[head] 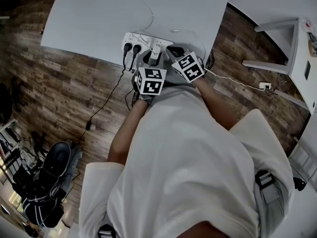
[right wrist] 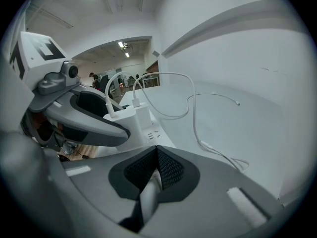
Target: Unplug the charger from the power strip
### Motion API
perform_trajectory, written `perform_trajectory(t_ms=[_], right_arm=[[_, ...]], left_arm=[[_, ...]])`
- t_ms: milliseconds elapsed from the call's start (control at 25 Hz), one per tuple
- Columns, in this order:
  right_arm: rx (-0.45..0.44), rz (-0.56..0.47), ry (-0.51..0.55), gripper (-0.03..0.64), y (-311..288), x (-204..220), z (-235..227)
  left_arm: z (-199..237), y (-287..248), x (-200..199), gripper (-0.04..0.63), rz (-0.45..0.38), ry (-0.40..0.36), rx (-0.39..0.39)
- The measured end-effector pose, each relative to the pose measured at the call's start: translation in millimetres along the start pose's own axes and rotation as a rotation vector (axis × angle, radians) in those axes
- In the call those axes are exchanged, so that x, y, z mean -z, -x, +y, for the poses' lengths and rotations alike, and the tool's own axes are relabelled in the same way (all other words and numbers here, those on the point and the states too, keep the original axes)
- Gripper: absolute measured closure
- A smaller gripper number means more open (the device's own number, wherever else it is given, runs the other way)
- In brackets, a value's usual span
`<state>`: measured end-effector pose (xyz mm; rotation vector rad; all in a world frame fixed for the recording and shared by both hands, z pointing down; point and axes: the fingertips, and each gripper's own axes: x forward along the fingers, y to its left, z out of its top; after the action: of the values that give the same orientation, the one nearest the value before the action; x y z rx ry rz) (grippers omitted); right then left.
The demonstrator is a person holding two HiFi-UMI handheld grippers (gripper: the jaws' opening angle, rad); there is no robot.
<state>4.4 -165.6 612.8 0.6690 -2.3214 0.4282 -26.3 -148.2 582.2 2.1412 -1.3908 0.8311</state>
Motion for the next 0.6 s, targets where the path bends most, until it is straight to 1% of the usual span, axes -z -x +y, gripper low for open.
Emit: perform_trajectory(t_ms=[120, 280, 360, 440, 600], right_arm=[[0.000, -0.001, 0.001, 0.614, 0.2, 0.0, -0.1], [-0.001, -0.004, 0.001, 0.614, 2.2, 3.4, -1.9], [-0.001, -0.009, 0.001, 0.614, 4.7, 5.4, -2.8], [-0.002, -0.013, 0.001, 0.614, 6.4, 5.8, -2.4], [-0.002, -0.006, -0.002, 0.614, 4.9, 5.1, 0.7]], left_arm=[[-0.2, 0.4, -0.3, 0.446, -0.012, 0.001, -0.011], [-1.0, -0.4, 1.2, 0.448, -0.009, 0.085, 0.009], [-3.0, -0.2, 1.4, 0.448, -0.009, 0.110, 0.012], [-4.2, 0.8, 1.0, 0.448, -0.012, 0.109, 0.006], [-3.0, 3.0, 1.0, 0.448, -0.019, 0.075, 0.004]])
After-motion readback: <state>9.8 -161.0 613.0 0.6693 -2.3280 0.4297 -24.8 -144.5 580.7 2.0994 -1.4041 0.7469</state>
